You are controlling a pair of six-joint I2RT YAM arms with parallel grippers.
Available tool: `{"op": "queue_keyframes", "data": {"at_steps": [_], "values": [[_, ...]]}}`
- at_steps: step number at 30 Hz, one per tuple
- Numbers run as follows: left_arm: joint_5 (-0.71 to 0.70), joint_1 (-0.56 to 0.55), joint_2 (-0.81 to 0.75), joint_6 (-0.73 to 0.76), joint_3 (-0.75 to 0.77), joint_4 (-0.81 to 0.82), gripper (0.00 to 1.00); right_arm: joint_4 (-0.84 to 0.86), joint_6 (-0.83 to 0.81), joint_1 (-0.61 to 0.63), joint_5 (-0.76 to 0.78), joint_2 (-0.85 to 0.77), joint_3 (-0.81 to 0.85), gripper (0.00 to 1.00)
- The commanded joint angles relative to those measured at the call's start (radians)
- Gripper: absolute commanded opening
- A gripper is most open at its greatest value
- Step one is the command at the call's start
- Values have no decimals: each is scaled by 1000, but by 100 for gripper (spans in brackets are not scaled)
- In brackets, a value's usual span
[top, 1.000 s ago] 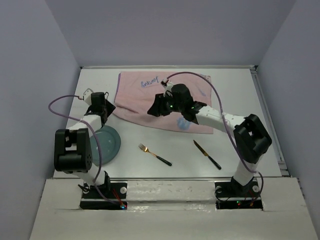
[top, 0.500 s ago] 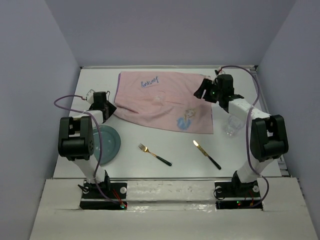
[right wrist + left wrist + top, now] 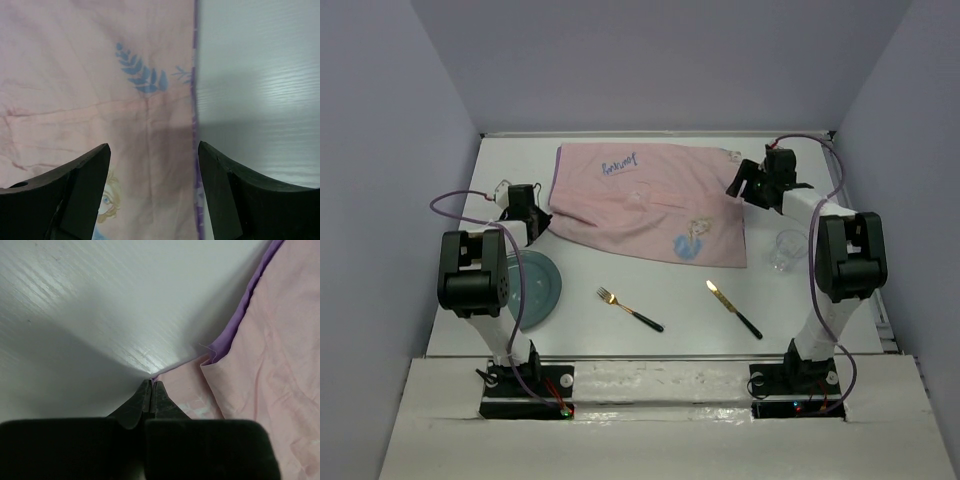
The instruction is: Set the dinner table for one person
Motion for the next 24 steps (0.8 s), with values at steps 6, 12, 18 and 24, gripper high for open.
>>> {"op": "queue_keyframes", "data": {"at_steps": [6, 12, 18, 24], "values": [[-23, -20, -205, 9, -83, 22, 0, -26, -34, -40, 39, 110, 158, 72], [9, -20, -325, -1, -221, 47, 0, -96, -53, -40, 54, 243, 298, 66], [26, -20, -380, -20, -277, 44, 0, -107, -57, -40, 23, 297, 347, 48], [32, -20, -406, -9, -298, 34, 0, -113, -66, -40, 49, 293, 359, 10]]}}
